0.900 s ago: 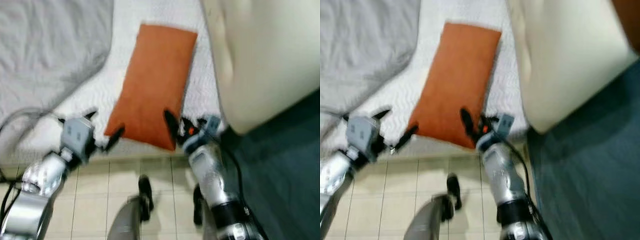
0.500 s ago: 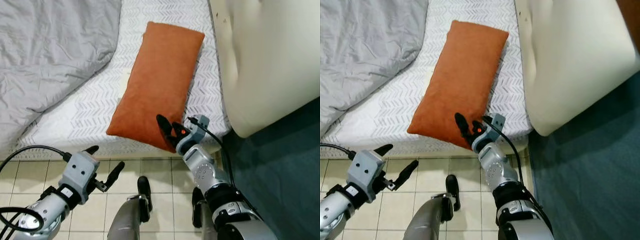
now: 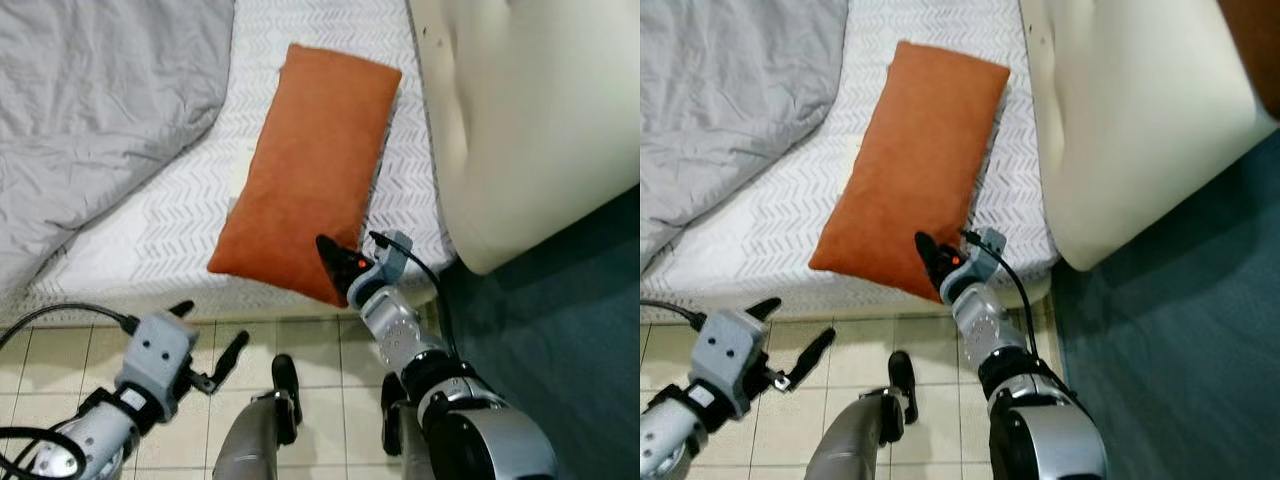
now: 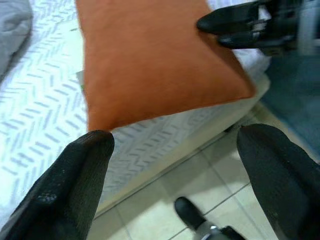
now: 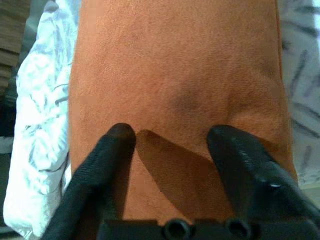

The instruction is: Clean up the room

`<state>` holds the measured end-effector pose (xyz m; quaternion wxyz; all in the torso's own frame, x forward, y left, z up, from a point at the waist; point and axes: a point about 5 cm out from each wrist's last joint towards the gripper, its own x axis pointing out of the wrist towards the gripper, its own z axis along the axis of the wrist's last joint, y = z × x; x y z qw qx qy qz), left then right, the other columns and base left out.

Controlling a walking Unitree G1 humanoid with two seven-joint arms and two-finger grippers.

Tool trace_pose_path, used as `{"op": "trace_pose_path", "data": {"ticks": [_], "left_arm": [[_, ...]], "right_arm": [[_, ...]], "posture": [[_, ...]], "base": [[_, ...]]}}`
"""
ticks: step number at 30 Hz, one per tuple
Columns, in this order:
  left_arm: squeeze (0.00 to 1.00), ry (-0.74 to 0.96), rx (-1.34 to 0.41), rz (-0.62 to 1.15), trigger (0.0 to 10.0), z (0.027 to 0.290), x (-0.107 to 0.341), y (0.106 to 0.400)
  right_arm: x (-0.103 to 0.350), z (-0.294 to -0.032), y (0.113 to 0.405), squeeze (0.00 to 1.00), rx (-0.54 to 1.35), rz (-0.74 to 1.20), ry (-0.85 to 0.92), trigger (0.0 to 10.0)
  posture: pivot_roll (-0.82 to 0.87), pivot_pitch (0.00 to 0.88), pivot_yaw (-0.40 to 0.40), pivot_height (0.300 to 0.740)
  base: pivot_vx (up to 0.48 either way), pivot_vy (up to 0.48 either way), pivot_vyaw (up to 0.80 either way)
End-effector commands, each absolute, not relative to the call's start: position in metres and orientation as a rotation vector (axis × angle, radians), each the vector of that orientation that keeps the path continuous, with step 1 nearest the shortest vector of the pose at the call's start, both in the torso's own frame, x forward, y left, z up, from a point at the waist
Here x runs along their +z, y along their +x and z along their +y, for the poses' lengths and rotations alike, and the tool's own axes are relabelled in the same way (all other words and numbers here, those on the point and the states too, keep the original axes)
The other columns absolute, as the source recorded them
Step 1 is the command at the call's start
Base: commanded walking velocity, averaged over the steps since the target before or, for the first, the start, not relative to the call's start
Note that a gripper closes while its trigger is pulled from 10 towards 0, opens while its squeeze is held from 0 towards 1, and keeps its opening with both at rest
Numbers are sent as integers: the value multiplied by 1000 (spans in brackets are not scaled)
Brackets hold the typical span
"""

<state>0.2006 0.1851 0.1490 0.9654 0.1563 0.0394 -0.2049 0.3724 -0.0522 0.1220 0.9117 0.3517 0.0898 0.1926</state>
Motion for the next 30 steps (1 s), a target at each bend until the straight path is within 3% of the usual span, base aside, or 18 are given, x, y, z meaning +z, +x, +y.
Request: {"op": "trace_pose_path", "data": {"ticks": [1, 15, 22, 25, 28, 30], "left_arm": [[0, 321, -420, 113, 10000, 182, 144, 192], [0, 320, -414, 128, 10000, 176, 142, 184], [0, 323, -399, 124, 10000, 174, 140, 186], [0, 324, -398, 123, 10000, 174, 140, 186], [0, 325, -390, 120, 10000, 173, 138, 190], [0, 325, -390, 120, 10000, 173, 138, 190]], "right_arm": [[110, -42, 366, 0, 416, 253, 721, 0], [100, -40, 362, 0, 460, 304, 537, 0], [150, -73, 391, 0, 392, 81, 287, 0], [156, -78, 394, 0, 378, 58, 258, 0], [184, -114, 407, 0, 259, -32, 114, 0], [184, -114, 407, 0, 259, -32, 114, 0]], "posture": [[77, 553, 16, 740], [86, 555, 5, 740], [81, 542, -7, 740], [81, 542, -7, 740], [64, 528, -19, 740], [64, 528, -19, 740]], "base": [[0, 0, 0], [0, 0, 0], [0, 0, 0], [0, 0, 0], [0, 0, 0], [0, 0, 0]]}}
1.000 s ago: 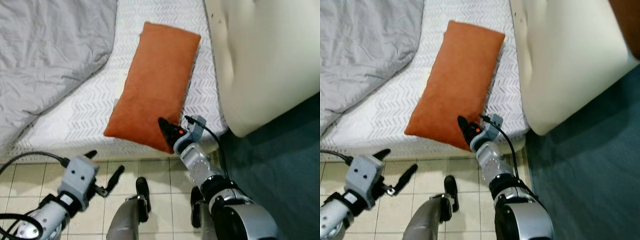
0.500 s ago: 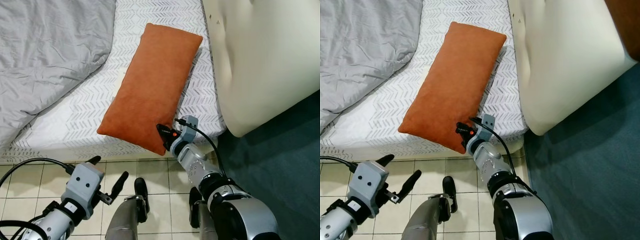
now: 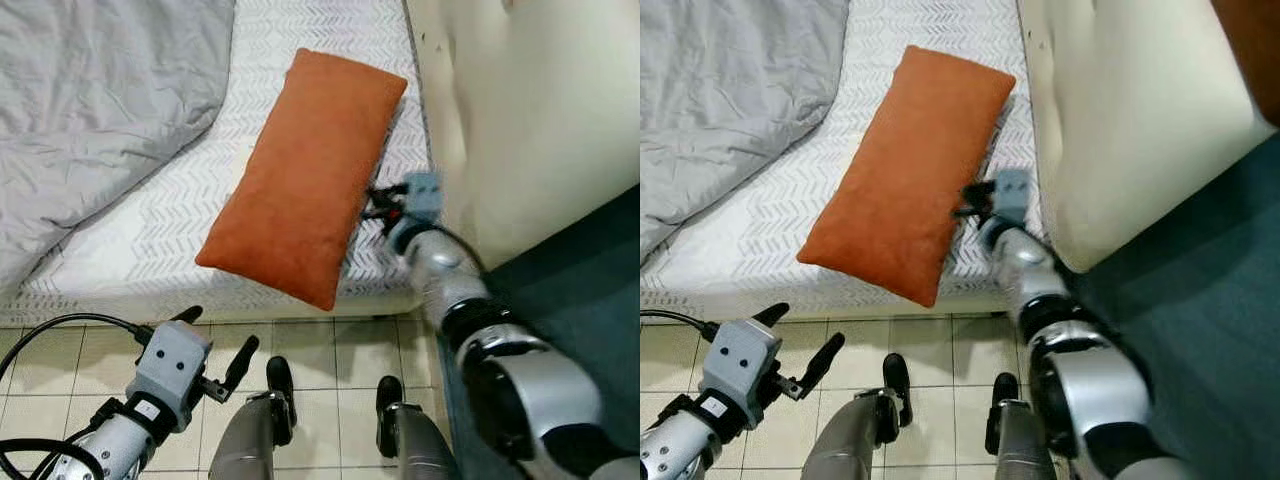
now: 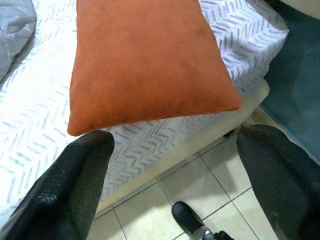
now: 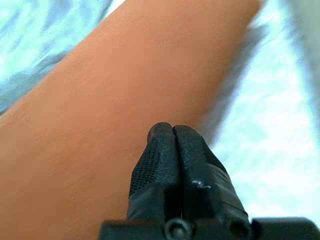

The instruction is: Clean up the room

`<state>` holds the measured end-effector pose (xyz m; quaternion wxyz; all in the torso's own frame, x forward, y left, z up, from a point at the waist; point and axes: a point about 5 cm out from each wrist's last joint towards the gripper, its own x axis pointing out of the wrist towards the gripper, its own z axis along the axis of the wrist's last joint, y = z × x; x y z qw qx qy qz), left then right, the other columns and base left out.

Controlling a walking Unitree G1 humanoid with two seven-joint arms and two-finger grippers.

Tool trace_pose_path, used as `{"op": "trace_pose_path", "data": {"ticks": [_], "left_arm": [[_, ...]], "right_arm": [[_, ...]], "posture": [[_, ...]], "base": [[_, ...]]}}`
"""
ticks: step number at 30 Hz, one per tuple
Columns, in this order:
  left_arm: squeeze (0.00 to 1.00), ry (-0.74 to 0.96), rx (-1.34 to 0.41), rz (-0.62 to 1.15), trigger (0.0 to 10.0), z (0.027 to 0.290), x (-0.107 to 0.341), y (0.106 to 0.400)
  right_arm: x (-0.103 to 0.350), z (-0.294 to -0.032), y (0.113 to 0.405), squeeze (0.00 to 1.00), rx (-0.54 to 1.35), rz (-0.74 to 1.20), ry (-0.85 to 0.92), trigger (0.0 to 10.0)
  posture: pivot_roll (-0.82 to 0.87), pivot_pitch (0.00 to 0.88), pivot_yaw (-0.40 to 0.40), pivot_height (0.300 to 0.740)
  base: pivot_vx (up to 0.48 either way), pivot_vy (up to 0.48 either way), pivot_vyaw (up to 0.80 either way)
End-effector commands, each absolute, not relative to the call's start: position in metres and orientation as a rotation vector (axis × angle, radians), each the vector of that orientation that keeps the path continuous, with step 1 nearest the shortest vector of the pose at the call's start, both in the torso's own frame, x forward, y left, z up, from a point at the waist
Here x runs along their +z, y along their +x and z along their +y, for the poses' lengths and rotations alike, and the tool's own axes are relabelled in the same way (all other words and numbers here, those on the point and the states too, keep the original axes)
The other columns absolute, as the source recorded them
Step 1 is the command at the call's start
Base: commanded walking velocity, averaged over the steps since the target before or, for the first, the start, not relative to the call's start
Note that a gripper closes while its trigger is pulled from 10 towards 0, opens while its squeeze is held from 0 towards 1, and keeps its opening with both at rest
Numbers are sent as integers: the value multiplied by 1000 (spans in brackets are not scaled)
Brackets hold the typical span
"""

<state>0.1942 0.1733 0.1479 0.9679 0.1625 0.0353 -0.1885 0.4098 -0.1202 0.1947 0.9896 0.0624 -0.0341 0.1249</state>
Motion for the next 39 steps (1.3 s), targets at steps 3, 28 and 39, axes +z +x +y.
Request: {"op": "trace_pose_path", "data": {"ticks": [3, 28, 39], "left_arm": [[0, 334, -389, 106, 10000, 169, 137, 195], [0, 350, -471, 73, 10000, 159, 135, 188], [0, 418, -508, 93, 10000, 153, 133, 171]], "right_arm": [[199, -139, 413, 0, 169, -57, 164, 0], [137, -75, 382, 1000, 504, 60, 364, 10000], [121, -38, 367, 0, 576, 136, 301, 10000]], "posture": [[57, 518, -25, 740], [71, 534, -8, 740], [107, 598, 0, 740]], "base": [[0, 0, 0], [0, 0, 0], [0, 0, 0]]}}
